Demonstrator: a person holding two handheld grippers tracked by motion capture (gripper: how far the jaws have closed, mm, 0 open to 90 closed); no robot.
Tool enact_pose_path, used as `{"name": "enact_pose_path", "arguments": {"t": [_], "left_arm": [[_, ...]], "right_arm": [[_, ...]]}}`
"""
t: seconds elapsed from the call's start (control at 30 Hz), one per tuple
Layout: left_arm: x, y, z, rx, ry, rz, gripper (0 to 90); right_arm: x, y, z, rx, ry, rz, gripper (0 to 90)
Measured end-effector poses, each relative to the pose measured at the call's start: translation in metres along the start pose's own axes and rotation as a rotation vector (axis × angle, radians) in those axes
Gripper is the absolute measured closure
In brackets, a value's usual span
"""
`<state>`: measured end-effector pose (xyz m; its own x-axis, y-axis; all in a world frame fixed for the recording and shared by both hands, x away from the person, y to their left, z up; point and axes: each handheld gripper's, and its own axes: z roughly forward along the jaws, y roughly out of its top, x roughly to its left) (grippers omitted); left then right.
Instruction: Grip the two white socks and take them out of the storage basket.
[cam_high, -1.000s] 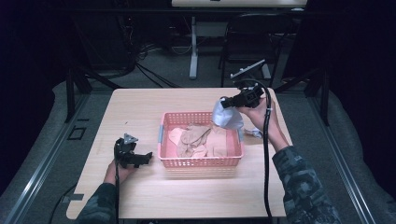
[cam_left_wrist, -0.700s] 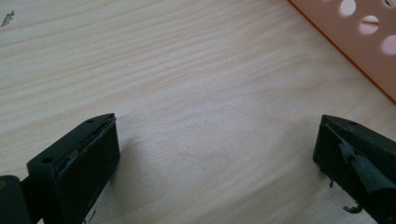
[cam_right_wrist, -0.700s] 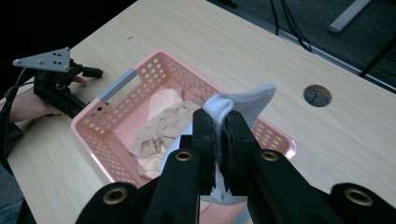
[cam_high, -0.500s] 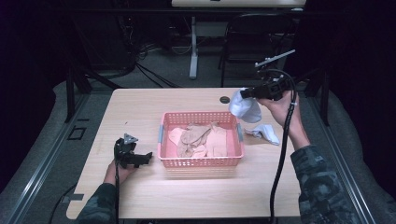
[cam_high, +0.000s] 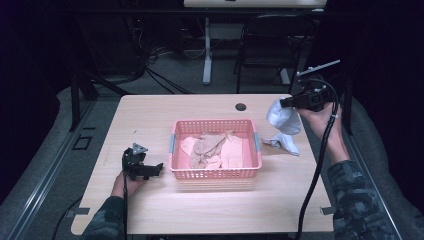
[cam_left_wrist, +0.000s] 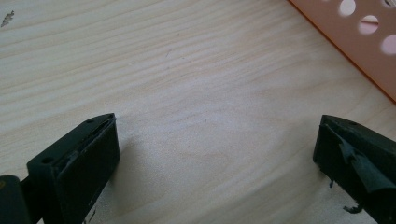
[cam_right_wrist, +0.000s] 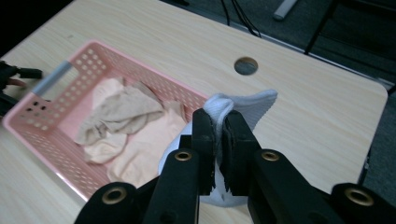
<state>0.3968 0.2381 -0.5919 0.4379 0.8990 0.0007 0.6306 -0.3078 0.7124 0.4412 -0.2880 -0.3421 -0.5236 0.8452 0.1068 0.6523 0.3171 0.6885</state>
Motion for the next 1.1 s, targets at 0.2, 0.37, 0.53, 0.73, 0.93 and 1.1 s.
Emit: {"name": "enact_pose_path", "arguments": {"t": [0.2, 0.37, 0.53, 0.73, 0.93, 1.1], "left_arm": [[0.0, 0.0, 0.0, 0.0, 0.0, 0.001, 0.2], [0.0, 0.0, 0.0, 0.001, 0.0, 0.001, 0.3], [0.0, 0.0, 0.0, 0.0, 0.0, 0.001, 0.3], [0.0, 0.0, 0.0, 0.0, 0.0, 0.001, 0.2], [0.0, 0.0, 0.0, 0.003, -0.001, 0.004, 0.2], [0.0, 0.0, 0.0, 0.003, -0.001, 0.003, 0.3]], "right_arm": [[-0.018, -0.026, 0.028, 0.057, -0.018, 0.041, 84.1], [-0.027, -0.043, 0.054, 0.102, -0.006, 0.075, 84.1], [-0.03, -0.057, 0.079, 0.174, 0.006, 0.093, 84.0], [-0.036, -0.071, 0.102, 0.233, -0.027, 0.12, 83.8], [-0.043, -0.082, 0.118, 0.282, -0.069, 0.14, 83.7], [-0.046, -0.088, 0.125, 0.306, -0.122, 0.127, 83.0]]}}
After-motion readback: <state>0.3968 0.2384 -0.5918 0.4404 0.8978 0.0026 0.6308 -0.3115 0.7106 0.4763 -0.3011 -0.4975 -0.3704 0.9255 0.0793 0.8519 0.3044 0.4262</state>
